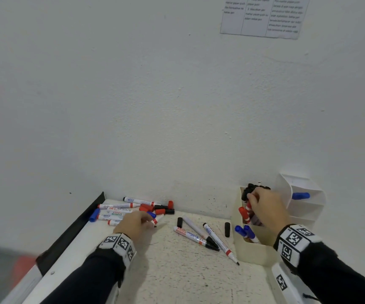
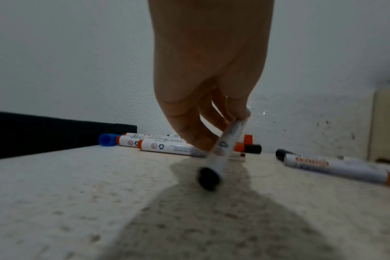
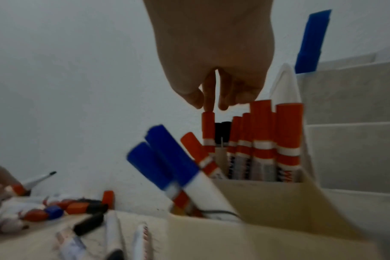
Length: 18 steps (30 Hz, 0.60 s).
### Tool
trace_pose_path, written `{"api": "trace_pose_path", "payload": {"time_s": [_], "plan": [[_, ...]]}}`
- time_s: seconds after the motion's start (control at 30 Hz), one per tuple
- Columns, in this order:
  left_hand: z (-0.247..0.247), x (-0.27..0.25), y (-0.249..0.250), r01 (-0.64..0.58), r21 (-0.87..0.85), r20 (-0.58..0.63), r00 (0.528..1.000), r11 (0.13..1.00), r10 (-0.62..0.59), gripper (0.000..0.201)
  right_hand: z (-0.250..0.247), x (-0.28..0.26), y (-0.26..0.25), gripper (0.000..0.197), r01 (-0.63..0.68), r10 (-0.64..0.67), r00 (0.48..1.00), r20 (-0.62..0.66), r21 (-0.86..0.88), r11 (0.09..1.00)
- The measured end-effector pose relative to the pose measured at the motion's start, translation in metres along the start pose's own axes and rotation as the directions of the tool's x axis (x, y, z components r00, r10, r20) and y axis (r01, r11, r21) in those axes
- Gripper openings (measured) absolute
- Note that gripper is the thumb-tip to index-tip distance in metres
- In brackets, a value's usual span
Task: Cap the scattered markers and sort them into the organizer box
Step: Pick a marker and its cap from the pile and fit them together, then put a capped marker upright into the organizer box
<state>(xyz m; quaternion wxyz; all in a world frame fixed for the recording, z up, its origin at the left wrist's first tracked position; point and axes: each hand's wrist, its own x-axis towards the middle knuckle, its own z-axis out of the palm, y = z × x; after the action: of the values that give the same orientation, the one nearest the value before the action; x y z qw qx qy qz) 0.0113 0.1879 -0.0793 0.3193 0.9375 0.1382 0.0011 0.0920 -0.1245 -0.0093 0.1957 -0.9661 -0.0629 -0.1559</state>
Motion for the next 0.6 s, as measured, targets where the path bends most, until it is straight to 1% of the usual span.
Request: {"api": "trace_pose_path", "payload": {"time_s": [0.07, 0.13, 0.2, 0.27, 0.33, 0.4, 0.43, 0.5, 0.53, 0.6], "plan": [[-0.005, 0.002, -0.001, 0.024, -0.112, -0.031, 0.999, 0.993, -0.028, 0.016, 0.001, -0.001, -0.008, 0.017, 0.034, -0.031, 0.993, -0.115, 0.032, 0.999], [-0.009, 0.001, -0.002, 0.075, -0.195, -0.049, 0.995, 0.978, -0.086, 0.016, -0.002, 0.0, -0.024, 0.015, 0.106, -0.083, 0.974, -0.211, 0.097, 0.99], [-0.01, 0.002, -0.004, 0.097, -0.215, -0.07, 0.991, 0.972, -0.115, 0.017, -0.004, 0.0, -0.05, 0.014, 0.2, -0.151, 0.952, -0.265, 0.167, 0.966], [-0.011, 0.002, -0.007, 0.11, -0.229, -0.098, 0.986, 0.967, -0.135, 0.019, -0.003, -0.001, -0.08, 0.014, 0.263, -0.199, 0.945, -0.261, 0.24, 0.934], [-0.011, 0.002, -0.013, 0.112, -0.251, -0.131, 0.98, 0.961, -0.149, 0.02, 0.007, -0.001, -0.106, 0.014, 0.257, -0.216, 0.963, -0.163, 0.302, 0.918], [-0.011, 0.002, -0.018, 0.111, -0.27, -0.147, 0.977, 0.956, -0.155, 0.019, 0.024, -0.001, -0.124, 0.015, 0.19, -0.204, 0.979, 0.014, 0.31, 0.932], [-0.01, 0.002, -0.02, 0.111, -0.27, -0.146, 0.977, 0.957, -0.155, 0.017, 0.034, -0.002, -0.13, 0.015, 0.151, -0.193, 0.974, 0.119, 0.294, 0.944], [-0.008, 0.003, -0.023, 0.107, -0.261, -0.147, 0.978, 0.959, -0.149, 0.018, 0.054, -0.004, -0.136, 0.016, 0.092, -0.169, 0.936, 0.309, 0.248, 0.964], [-0.006, 0.003, -0.024, 0.105, -0.258, -0.148, 0.978, 0.96, -0.146, 0.018, 0.064, -0.006, -0.137, 0.019, 0.082, -0.16, 0.911, 0.381, 0.213, 0.974], [-0.002, 0.004, -0.024, 0.103, -0.253, -0.145, 0.979, 0.962, -0.143, 0.018, 0.084, -0.009, -0.135, 0.026, 0.093, -0.146, 0.866, 0.478, 0.133, 0.987]]}}
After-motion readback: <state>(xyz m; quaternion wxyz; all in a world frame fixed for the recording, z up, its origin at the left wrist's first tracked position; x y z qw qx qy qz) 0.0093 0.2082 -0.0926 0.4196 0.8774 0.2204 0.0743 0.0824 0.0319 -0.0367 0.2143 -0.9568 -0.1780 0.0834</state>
